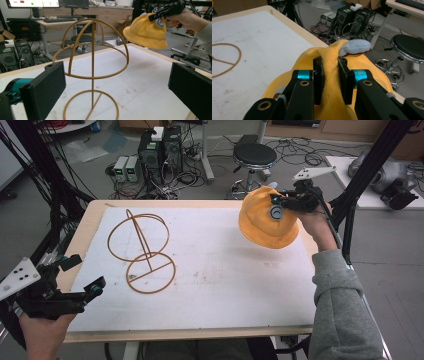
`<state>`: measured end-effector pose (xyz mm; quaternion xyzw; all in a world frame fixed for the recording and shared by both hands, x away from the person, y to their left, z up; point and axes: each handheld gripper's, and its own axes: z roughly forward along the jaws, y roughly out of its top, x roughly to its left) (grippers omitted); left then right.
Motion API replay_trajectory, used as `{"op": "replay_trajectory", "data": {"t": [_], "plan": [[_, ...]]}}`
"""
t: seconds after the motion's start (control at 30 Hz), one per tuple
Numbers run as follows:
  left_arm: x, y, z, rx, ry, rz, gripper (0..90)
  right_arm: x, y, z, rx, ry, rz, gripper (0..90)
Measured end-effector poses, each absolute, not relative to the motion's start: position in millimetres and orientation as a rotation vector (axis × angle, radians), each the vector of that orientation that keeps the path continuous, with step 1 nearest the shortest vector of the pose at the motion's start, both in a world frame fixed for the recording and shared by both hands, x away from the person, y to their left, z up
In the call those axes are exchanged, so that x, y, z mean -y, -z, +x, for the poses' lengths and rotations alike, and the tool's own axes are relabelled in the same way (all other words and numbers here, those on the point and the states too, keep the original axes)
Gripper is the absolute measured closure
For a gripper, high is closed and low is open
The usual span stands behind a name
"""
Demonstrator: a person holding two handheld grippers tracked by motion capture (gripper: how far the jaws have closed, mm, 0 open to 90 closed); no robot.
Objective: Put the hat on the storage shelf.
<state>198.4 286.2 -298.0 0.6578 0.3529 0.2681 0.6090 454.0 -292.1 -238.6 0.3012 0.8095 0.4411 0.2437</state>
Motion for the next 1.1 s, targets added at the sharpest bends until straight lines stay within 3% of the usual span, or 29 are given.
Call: {"op": "replay_trajectory", "data": {"t": [0.37, 1.1], "plan": [[-284, 299, 199, -0.812, -0.613, 1.524, 1.7, 289, 205, 437, -2.236, -1.263, 0.737, 78.1], [-281, 300, 200, -0.809, -0.608, 1.537, 1.7, 257, 176, 432, -2.305, -1.385, 0.530, 78.1]]}}
